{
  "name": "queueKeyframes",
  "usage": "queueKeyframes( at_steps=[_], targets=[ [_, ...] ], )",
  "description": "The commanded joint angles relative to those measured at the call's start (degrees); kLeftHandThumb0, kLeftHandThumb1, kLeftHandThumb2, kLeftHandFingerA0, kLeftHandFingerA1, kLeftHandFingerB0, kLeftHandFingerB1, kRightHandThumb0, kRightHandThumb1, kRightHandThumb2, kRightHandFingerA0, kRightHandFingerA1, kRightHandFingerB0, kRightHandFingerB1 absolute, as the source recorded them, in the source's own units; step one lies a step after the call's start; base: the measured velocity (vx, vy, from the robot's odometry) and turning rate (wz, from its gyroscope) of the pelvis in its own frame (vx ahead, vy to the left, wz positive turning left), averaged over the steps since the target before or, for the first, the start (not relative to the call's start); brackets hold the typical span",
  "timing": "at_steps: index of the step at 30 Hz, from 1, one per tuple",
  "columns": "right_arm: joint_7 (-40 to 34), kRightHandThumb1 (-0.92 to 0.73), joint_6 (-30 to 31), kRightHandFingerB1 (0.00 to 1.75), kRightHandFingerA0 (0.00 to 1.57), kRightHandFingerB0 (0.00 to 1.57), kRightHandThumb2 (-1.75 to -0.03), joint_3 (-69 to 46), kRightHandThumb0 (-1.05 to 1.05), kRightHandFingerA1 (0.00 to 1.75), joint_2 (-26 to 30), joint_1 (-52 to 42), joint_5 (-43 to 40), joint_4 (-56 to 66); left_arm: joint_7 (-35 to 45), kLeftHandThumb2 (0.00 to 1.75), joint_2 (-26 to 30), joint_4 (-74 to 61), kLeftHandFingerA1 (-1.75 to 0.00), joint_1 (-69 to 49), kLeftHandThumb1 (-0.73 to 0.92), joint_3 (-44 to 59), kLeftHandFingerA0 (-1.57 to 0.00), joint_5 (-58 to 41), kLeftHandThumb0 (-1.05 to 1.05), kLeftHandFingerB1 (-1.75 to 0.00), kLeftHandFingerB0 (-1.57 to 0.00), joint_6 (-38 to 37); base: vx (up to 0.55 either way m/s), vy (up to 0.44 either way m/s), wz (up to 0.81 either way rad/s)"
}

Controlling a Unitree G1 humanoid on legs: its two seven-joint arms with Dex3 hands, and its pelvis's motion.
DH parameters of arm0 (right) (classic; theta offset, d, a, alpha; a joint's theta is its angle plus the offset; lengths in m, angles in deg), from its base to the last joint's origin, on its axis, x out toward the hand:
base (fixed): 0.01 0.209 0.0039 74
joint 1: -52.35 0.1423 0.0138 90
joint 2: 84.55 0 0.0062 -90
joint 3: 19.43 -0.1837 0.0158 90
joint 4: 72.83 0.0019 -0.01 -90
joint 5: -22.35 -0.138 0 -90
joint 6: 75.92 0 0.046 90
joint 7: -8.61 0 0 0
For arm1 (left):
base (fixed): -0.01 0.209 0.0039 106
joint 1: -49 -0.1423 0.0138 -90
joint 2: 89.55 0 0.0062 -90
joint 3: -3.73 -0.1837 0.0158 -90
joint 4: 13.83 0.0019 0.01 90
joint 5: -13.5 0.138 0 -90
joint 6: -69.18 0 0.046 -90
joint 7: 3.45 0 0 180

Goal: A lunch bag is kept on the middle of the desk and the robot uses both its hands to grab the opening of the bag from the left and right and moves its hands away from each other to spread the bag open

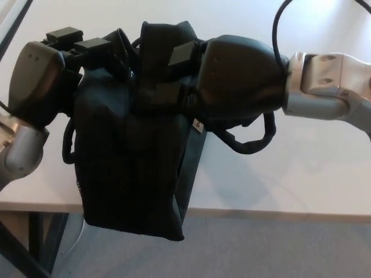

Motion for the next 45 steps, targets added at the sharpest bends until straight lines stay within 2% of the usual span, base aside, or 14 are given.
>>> queueKeyframes(
  at_steps=[1, 5, 9, 10, 11, 12, 13, 15, 16, 19, 21, 33, 42, 45],
  targets=[
    [-11.58, -0.41, -8.63, 0.47, 0.5, 0.44, -0.72, 2.04, -0.46, 0.49, 2.15, -3.4, 5.41, -3.44, -3.2, 1.01, 2.61, 0.8, -1.4, -0.7, 0.54, 1.57, -0.9, -0.55, -0.01, -1.34, -0.85, -3.89, 0.0, 0.0, 0.0],
    [-13.25, -0.41, -8.13, 0.46, 0.51, 0.44, -0.71, 2.61, -0.46, 0.49, 2.38, -4.75, 5.98, -4.11, -4.41, 0.98, 2.6, 0.42, -1.4, -0.53, 0.56, 1.68, -0.92, 0.06, -0.03, -1.32, -0.86, -4.08, 0.0, 0.0, 0.0],
    [-17.82, -0.52, -7.69, 0.47, 0.85, 0.77, -0.56, 2.93, -0.32, 0.53, 1.76, -5.82, 7.21, -6.34, -3.71, 0.9, 2.62, -1.24, -1.41, -0.75, 0.57, 2.14, -0.93, -0.26, -0.05, -1.32, -0.86, -4.28, 0.0, 0.0, 0.0],
    [-21.89, -0.43, -6.73, 0.87, 0.84, 0.78, -0.78, 3.37, -0.38, 1.25, 1.44, -6.08, 9.22, -7.19, -3.35, 0.96, 2.64, -1.77, -1.33, -1.05, 0.53, 2.29, -0.93, -0.45, -0.03, -1.31, -0.85, -4.55, 0.0, 0.0, 0.0],
    [-23.58, -0.55, -6.18, 1.06, 0.76, 0.81, -0.58, 3.62, -0.21, 1.54, 1.32, -6.09, 10.16, -7.58, -3.56, 0.86, 2.66, -1.98, -1.31, -1.16, 0.6, 2.31, -0.95, -0.3, -0.06, -1.29, -0.87, -4.74, 0.0, 0.0, 0.0],
    [-23.93, -0.55, -5.92, 1.06, 0.76, 0.81, -0.58, 3.72, -0.21, 1.54, 1.23, -6.05, 10.19, -7.9, -4.05, 0.86, 2.66, -2.06, -1.31, -1.18, 0.6, 2.26, -0.95, 0.01, -0.06, -1.29, -0.87, -4.84, 0.0, 0.0, 0.0],
    [-24.18, -0.52, -5.85, 0.69, 0.89, 0.86, -0.58, 3.83, -0.22, 1.45, 1.14, -5.85, 10.21, -8.23, -4.04, 0.87, 2.69, -2.24, -1.29, -1.33, 0.57, 2.31, -0.96, -0.01, -0.04, -1.34, -0.84, -4.82, 0.0, 0.0, 0.0],
    [-25.05, -0.52, -5.78, 0.65, 0.94, 0.87, -0.55, 4.15, -0.22, 1.37, 1.08, -5.12, 10.24, -9.31, -4.11, 0.96, 2.68, -2.9, -1.33, -1.79, 0.54, 2.6, -0.95, -0.1, -0.05, -1.36, -0.85, -4.73, 0.0, 0.0, 0.0],
    [-25.68, -0.53, -6.06, 1.18, 0.9, 0.8, -0.61, 3.75, -0.16, 1.59, 0.82, -5.19, 9.27, -10.34, -4.05, 1.07, 2.71, -2.94, -1.4, -1.98, 0.49, 2.78, -0.96, -0.26, 0.0, -1.38, -0.86, -5.08, 0.0, 0.0, 0.0],
    [-26.83, -0.57, -7.67, 1.65, 0.9, 0.73, -0.64, 2.24, -0.06, 1.75, 0.88, -5.83, 5.89, -13.19, -4.34, 1.13, 2.91, -3.5, -1.46, -2.87, 0.46, 3.34, -0.97, -0.04, 0.04, -1.41, -0.88, -5.54, 0.0, 0.0, 0.0],
    [-26.79, -0.59, -8.03, 1.74, 0.89, 0.69, -0.64, 1.72, -0.06, 1.75, 1.63, -6.16, 5.2, -13.39, -3.8, 1.16, 2.92, -3.61, -1.46, -3.43, 0.44, 3.68, -0.97, -0.48, 0.06, -1.39, -0.89, -5.86, 0.0, 0.0, 0.0],
    [-30.76, -0.6, -11.57, 1.71, 0.81, 0.64, -0.59, -5.98, -0.1, 1.75, 7.87, -6.99, 0.28, -14.58, -5.84, 1.09, 6.08, -2.55, -1.5, -9.23, 0.55, 5.24, -0.94, 0.27, -0.04, -1.35, -0.88, -9.68, 0.0, 0.0, 0.0],
    [-37.25, -0.58, -12.6, 1.7, 0.8, 0.61, -0.58, -18.04, -0.04, 1.75, 13.35, -14.04, -4.9, -19.04, -11.64, 1.24, 7.58, 1.78, -1.49, -18.59, 0.41, 11.15, -0.9, -2.78, 0.1, -1.37, -0.83, -20.42, 0.0, 0.0, 0.0],
    [-38.12, -0.64, -14.08, 1.72, 0.77, 0.57, -0.56, -22.04, -0.06, 1.75, 14.02, -20.58, -8.44, -22.68, -13.65, 1.24, 7.95, 2.99, -1.55, -23.7, 0.36, 13.85, -0.88, -3.09, -0.16, -1.3, -0.85, -22.71, 0.0, 0.0, 0.0]
  ],
)
